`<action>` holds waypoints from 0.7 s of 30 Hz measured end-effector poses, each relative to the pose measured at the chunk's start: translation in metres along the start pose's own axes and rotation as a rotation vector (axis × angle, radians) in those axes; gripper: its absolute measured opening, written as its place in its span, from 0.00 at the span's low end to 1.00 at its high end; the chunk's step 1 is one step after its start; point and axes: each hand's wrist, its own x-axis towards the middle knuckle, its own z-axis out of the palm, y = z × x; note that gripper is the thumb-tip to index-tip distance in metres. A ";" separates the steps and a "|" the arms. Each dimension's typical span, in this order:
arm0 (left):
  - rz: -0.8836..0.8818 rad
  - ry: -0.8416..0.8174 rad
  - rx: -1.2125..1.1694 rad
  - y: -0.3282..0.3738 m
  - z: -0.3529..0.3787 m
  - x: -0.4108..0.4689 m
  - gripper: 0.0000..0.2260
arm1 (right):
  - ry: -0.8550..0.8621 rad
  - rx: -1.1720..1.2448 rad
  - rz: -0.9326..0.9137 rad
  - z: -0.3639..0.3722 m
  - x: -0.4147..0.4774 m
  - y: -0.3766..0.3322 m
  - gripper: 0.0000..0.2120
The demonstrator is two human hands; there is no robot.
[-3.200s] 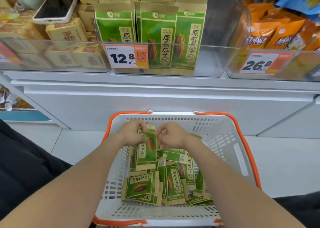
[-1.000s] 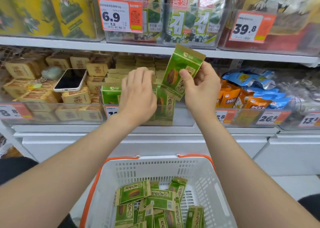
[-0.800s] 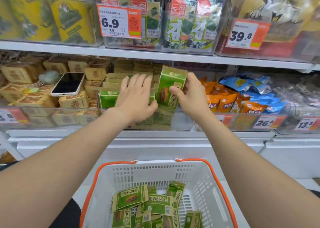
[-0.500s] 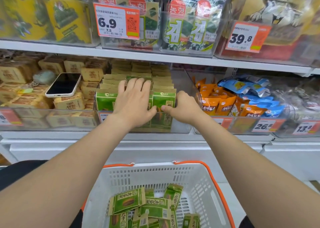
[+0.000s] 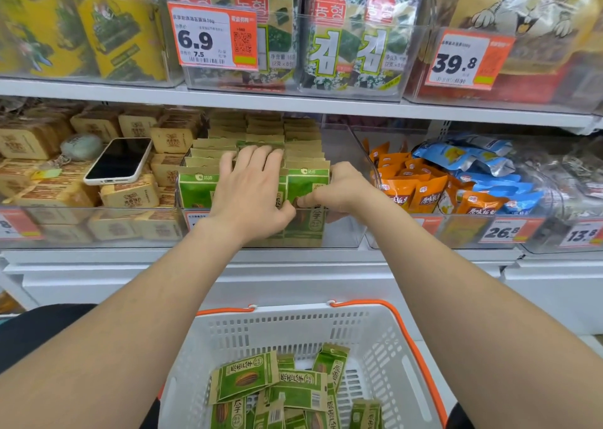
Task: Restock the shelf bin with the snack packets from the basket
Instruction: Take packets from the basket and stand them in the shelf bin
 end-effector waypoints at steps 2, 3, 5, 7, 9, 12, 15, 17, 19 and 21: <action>0.004 0.006 -0.004 0.000 0.000 0.000 0.38 | 0.097 -0.045 -0.072 0.004 -0.002 0.001 0.17; 0.008 0.007 -0.007 0.000 0.001 0.000 0.38 | 0.145 -0.065 -0.113 0.006 -0.003 0.003 0.17; 0.017 0.009 -0.016 0.001 0.002 -0.001 0.38 | 0.181 -0.075 -0.156 0.010 -0.007 0.003 0.19; 0.024 0.009 -0.017 0.002 0.002 -0.002 0.37 | 0.118 -0.108 -0.144 0.012 -0.009 0.002 0.15; 0.039 0.016 -0.017 0.003 0.001 -0.004 0.36 | 0.026 -0.183 -0.111 0.011 -0.013 -0.002 0.09; 0.085 0.011 -0.026 0.003 0.002 -0.009 0.33 | -0.019 -0.208 -0.059 0.008 -0.019 -0.006 0.06; 0.092 -0.014 -0.008 0.002 0.001 -0.012 0.32 | 0.048 -0.190 -0.034 0.009 -0.027 -0.005 0.11; 0.092 -0.030 -0.004 0.001 0.000 -0.013 0.33 | 0.145 -0.234 -0.031 0.011 -0.031 -0.002 0.13; 0.093 -0.015 -0.016 0.000 -0.003 -0.015 0.34 | 0.311 -0.345 -0.066 0.016 -0.037 0.000 0.14; 0.114 0.062 -0.035 0.001 -0.006 -0.017 0.33 | 0.577 -0.526 -0.227 0.020 -0.041 0.004 0.11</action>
